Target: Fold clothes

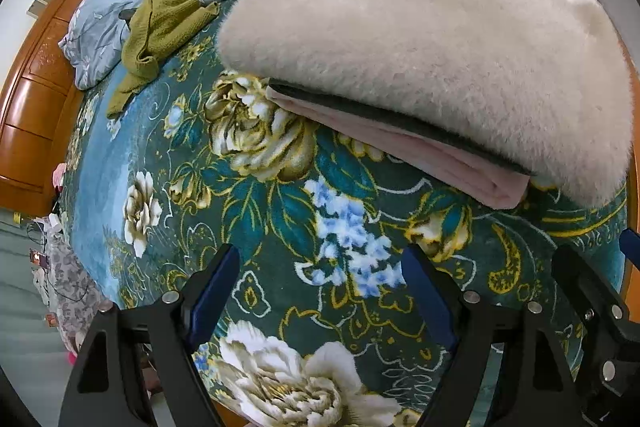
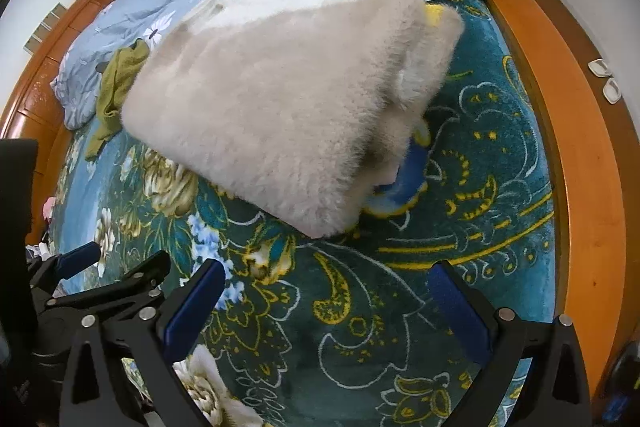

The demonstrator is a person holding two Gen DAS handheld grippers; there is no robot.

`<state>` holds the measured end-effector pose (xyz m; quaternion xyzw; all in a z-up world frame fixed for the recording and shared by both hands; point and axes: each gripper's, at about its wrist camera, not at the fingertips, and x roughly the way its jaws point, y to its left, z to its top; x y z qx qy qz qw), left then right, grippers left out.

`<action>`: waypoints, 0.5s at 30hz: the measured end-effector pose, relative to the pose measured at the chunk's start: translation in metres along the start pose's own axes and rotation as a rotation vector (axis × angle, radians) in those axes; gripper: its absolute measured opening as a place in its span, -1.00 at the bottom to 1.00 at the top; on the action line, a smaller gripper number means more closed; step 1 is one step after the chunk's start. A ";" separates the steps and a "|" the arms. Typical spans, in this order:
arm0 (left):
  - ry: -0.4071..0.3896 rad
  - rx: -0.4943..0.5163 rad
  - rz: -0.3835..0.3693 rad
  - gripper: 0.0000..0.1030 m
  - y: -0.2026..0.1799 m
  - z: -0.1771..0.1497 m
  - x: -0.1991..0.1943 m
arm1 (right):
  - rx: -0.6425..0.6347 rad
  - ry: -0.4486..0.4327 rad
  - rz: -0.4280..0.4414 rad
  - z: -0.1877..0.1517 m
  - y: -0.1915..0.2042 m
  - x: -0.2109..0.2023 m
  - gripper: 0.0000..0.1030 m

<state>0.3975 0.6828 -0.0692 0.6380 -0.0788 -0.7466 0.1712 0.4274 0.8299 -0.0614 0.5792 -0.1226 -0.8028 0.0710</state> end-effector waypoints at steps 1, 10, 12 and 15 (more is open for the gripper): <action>0.002 0.000 -0.001 0.62 -0.001 0.000 0.000 | 0.000 0.003 0.000 0.000 -0.001 0.000 1.00; 0.008 0.021 -0.014 0.62 -0.009 0.001 0.000 | -0.031 0.012 -0.023 0.001 -0.009 0.000 1.00; 0.013 0.022 -0.015 0.62 -0.009 0.001 0.000 | -0.042 0.017 -0.031 0.001 -0.009 0.000 1.00; 0.016 0.009 -0.026 0.62 -0.007 0.003 0.000 | -0.057 0.021 -0.042 0.001 -0.009 0.000 1.00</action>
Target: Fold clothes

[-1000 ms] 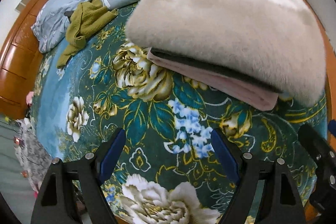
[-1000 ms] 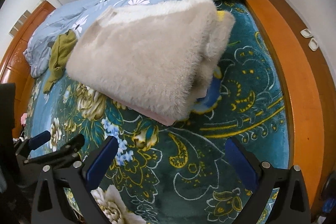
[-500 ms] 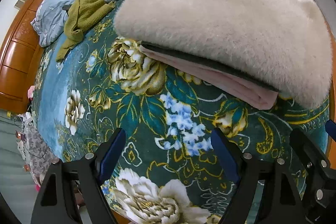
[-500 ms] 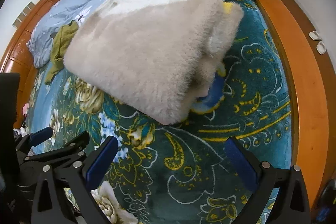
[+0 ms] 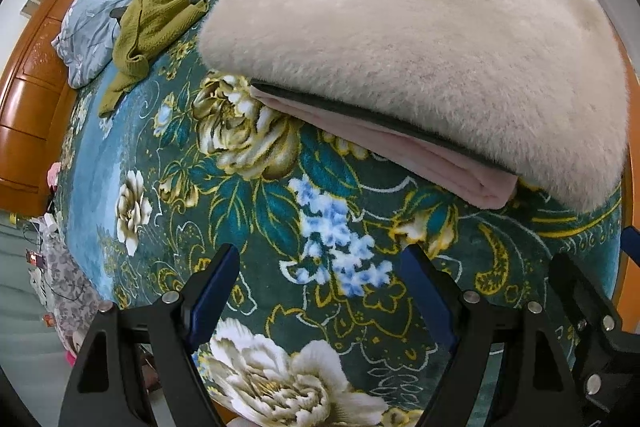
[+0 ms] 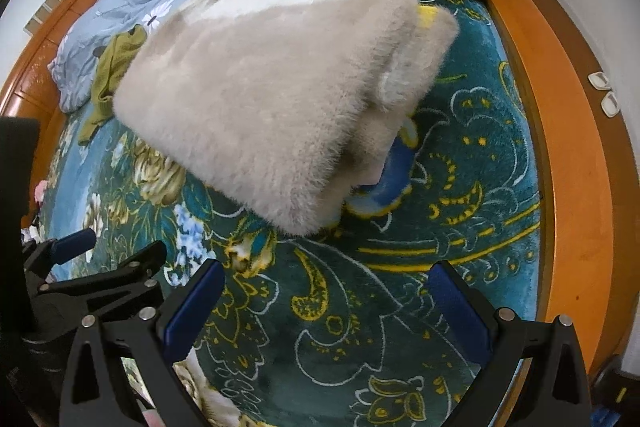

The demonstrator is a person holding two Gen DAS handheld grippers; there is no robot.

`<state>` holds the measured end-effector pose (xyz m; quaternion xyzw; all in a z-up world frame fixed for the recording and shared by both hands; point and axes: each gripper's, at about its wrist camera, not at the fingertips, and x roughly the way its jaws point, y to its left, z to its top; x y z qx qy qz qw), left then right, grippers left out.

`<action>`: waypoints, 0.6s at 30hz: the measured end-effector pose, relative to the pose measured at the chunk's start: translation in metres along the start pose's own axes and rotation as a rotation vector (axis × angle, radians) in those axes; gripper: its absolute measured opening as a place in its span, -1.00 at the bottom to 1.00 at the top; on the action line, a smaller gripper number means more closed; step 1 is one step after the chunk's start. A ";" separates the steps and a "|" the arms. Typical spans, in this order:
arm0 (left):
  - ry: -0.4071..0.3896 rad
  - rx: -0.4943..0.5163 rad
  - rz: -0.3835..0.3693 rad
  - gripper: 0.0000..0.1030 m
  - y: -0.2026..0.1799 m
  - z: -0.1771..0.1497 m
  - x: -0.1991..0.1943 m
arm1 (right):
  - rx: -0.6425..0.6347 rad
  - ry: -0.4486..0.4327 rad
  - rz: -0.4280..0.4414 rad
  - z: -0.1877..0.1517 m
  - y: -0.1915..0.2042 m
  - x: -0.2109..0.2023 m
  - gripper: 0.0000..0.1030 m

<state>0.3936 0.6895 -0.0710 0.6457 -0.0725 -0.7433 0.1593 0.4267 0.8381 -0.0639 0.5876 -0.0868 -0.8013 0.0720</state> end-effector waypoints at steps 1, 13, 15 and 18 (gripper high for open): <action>-0.001 -0.004 -0.004 0.62 0.001 0.001 -0.001 | -0.005 0.001 -0.005 0.000 0.000 0.000 1.00; -0.005 -0.055 -0.040 0.62 0.015 -0.003 -0.003 | -0.059 0.023 -0.047 0.008 0.007 -0.002 1.00; -0.001 -0.065 -0.050 0.62 0.018 -0.004 -0.003 | -0.074 0.027 -0.055 0.010 0.010 -0.002 1.00; -0.006 -0.064 -0.061 0.62 0.021 -0.005 -0.003 | -0.091 0.032 -0.066 0.012 0.014 -0.004 1.00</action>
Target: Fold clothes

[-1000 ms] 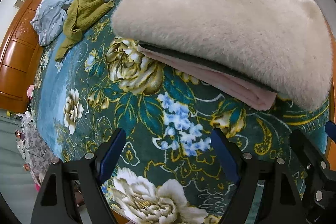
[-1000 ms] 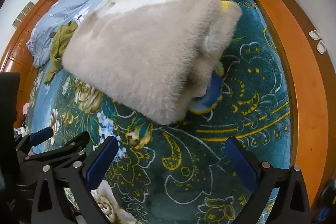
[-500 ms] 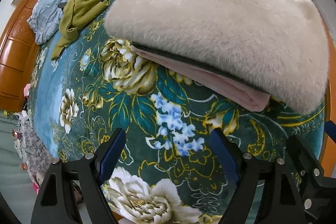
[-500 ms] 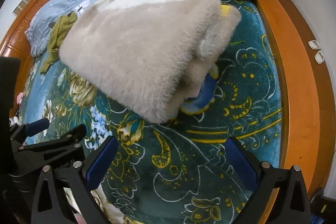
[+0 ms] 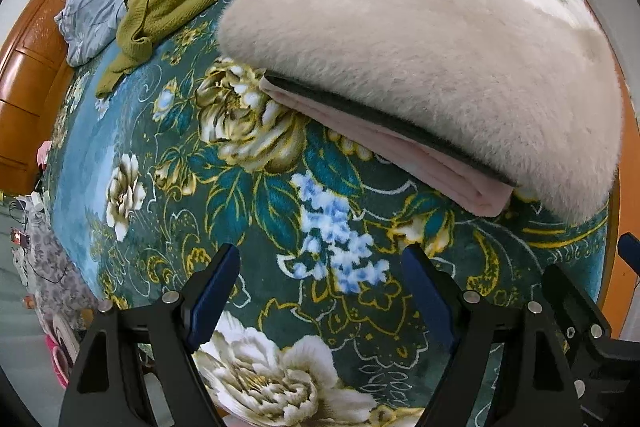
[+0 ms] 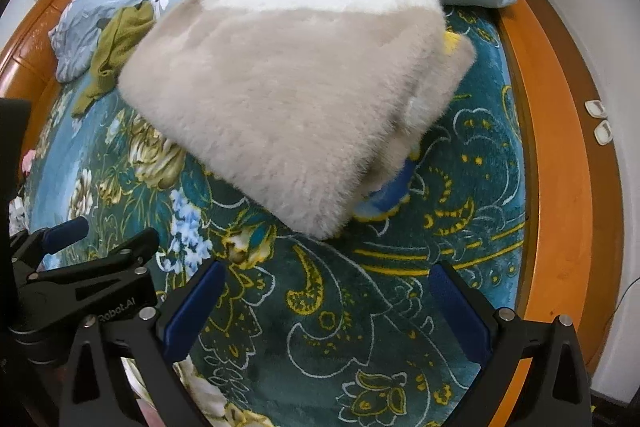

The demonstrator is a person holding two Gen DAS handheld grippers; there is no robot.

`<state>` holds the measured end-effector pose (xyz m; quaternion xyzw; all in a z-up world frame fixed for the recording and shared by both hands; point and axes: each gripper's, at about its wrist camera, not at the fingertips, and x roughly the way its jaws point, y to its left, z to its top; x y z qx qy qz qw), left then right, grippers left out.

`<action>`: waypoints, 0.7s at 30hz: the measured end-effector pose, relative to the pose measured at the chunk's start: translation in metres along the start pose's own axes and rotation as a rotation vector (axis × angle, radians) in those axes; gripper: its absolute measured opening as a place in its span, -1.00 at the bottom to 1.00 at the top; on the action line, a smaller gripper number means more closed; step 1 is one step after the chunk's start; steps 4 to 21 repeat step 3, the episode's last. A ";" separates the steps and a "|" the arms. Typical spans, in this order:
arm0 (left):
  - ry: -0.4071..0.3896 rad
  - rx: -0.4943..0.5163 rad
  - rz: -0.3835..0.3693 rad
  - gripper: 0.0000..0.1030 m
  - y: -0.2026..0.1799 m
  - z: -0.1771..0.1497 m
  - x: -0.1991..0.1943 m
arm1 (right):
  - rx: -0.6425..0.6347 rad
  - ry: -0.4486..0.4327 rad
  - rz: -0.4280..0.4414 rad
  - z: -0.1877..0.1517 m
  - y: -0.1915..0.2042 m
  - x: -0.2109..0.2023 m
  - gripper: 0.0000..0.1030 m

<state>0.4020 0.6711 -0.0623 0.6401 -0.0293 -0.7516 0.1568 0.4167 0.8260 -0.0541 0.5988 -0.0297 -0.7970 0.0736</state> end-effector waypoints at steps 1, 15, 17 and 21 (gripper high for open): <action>-0.005 0.002 -0.006 0.62 0.001 0.000 -0.001 | -0.003 0.000 -0.003 0.001 0.001 -0.001 1.00; -0.016 0.006 -0.019 0.62 0.003 0.001 -0.002 | -0.004 -0.002 -0.010 0.003 0.003 -0.003 1.00; -0.016 0.006 -0.019 0.62 0.003 0.001 -0.002 | -0.004 -0.002 -0.010 0.003 0.003 -0.003 1.00; -0.016 0.006 -0.019 0.62 0.003 0.001 -0.002 | -0.004 -0.002 -0.010 0.003 0.003 -0.003 1.00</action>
